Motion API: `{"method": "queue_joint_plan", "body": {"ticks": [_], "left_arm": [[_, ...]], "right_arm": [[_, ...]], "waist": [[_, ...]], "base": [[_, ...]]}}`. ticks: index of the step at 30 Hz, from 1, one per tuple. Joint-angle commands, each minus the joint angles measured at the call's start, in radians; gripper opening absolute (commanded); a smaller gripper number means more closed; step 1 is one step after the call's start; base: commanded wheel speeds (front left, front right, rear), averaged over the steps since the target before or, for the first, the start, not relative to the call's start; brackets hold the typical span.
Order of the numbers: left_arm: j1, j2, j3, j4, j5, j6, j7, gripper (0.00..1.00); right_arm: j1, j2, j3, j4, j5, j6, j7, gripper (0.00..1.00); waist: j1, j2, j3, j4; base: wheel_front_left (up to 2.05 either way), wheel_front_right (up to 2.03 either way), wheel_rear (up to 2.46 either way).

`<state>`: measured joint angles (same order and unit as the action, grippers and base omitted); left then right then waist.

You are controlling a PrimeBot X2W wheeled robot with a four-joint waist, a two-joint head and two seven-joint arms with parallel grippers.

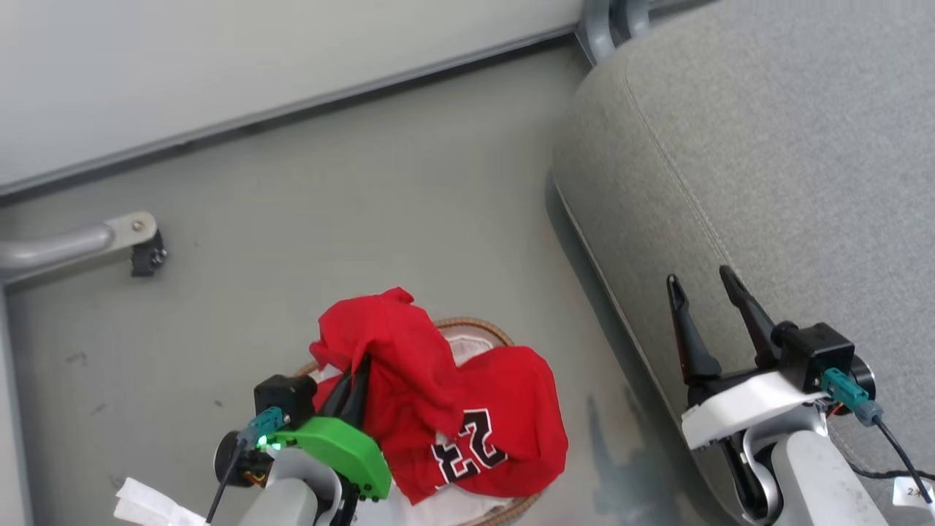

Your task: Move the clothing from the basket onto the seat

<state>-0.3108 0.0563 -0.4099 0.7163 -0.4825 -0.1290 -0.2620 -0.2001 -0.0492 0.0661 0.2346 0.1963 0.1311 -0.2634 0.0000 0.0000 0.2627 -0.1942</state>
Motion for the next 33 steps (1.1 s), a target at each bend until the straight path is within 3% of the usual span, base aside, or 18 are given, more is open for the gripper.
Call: {"method": "queue_joint_plan", "body": {"ticks": [1, 11, 19, 33], "left_arm": [[0.010, 0.000, 0.009, -0.030, 0.009, -0.003, -0.004, 0.00], [0.037, -0.004, 0.064, -0.241, 0.044, -0.003, -0.004, 0.00], [0.019, -0.005, 0.053, -0.378, 0.044, -0.003, -0.004, 0.00], [-0.002, -0.004, -0.022, -0.438, 0.040, -0.003, -0.004, 0.00]], "right_arm": [[0.024, -0.004, -0.004, 0.006, -0.006, -0.001, -0.002, 1.00], [0.092, -0.004, 0.023, 0.041, -0.012, -0.001, -0.002, 1.00], [0.123, -0.009, 0.070, 0.059, -0.009, -0.001, -0.002, 1.00], [0.026, -0.094, 0.327, 0.124, 0.011, -0.001, -0.002, 1.00]], "waist": [[0.0000, 0.0000, -0.089, 0.053], [0.0000, 0.0000, -0.187, 0.083], [0.0000, 0.0000, -0.232, 0.095], [0.0000, 0.0000, -0.233, 0.111]], "base": [[0.00, 0.00, 0.00], [0.00, 0.00, 0.00], [0.00, 0.00, 0.00], [0.00, 0.00, 0.00]]}}
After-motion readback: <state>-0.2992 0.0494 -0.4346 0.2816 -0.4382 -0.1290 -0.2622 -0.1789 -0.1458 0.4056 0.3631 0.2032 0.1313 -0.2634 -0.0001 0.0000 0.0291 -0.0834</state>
